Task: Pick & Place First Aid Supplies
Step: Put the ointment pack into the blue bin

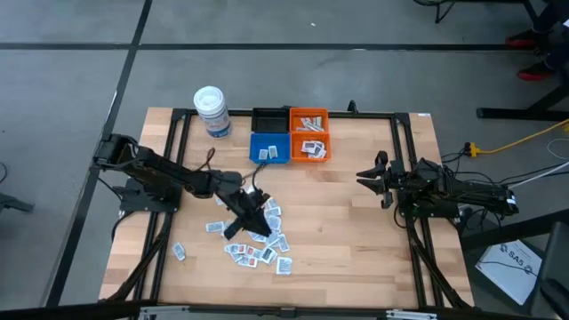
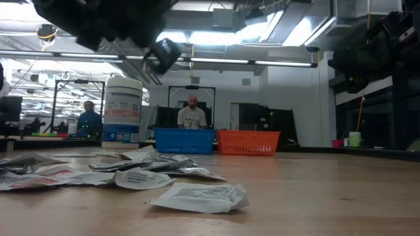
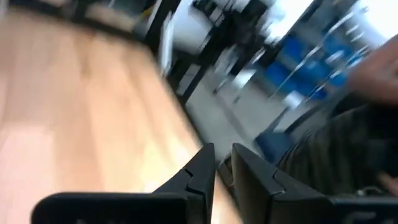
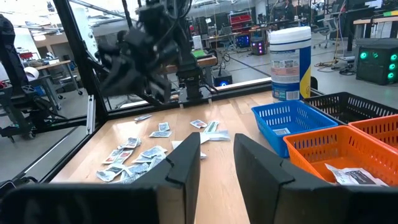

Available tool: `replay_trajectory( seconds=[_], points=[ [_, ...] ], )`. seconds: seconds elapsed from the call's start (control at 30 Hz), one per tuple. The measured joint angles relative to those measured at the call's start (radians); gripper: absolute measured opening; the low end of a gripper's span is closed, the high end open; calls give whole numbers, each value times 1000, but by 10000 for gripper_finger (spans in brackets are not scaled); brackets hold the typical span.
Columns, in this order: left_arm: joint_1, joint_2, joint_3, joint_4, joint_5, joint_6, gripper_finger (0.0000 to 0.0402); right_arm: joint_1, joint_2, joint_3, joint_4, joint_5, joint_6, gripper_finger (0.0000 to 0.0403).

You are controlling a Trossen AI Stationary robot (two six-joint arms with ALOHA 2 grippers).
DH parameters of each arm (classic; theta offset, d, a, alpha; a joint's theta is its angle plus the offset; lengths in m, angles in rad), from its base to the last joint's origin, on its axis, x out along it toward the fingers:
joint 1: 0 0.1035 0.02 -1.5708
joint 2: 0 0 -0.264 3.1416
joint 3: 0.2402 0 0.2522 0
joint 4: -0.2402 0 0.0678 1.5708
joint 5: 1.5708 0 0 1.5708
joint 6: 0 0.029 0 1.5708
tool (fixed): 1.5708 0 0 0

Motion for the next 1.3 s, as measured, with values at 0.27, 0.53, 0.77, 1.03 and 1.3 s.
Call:
replay_trajectory(
  seconds=[0.27, 0.53, 0.77, 1.03, 1.3],
  points=[
    [-96, -79, 31, -557, -305, 122, 29, 0, 0, 0, 0, 0, 0, 100],
    [-200, -114, 141, -1079, -419, -27, 28, 0, 0, 0, 0, 0, 0, 100],
    [-246, -108, 182, -1303, -484, -292, 30, 0, 0, 0, 0, 0, 0, 100],
    [-276, -104, 182, -1334, -516, -152, 81, 0, 0, 0, 0, 0, 0, 100],
    [-272, -14, 182, -1296, -531, 130, 161, 0, 0, 0, 0, 0, 0, 100]
  ],
)
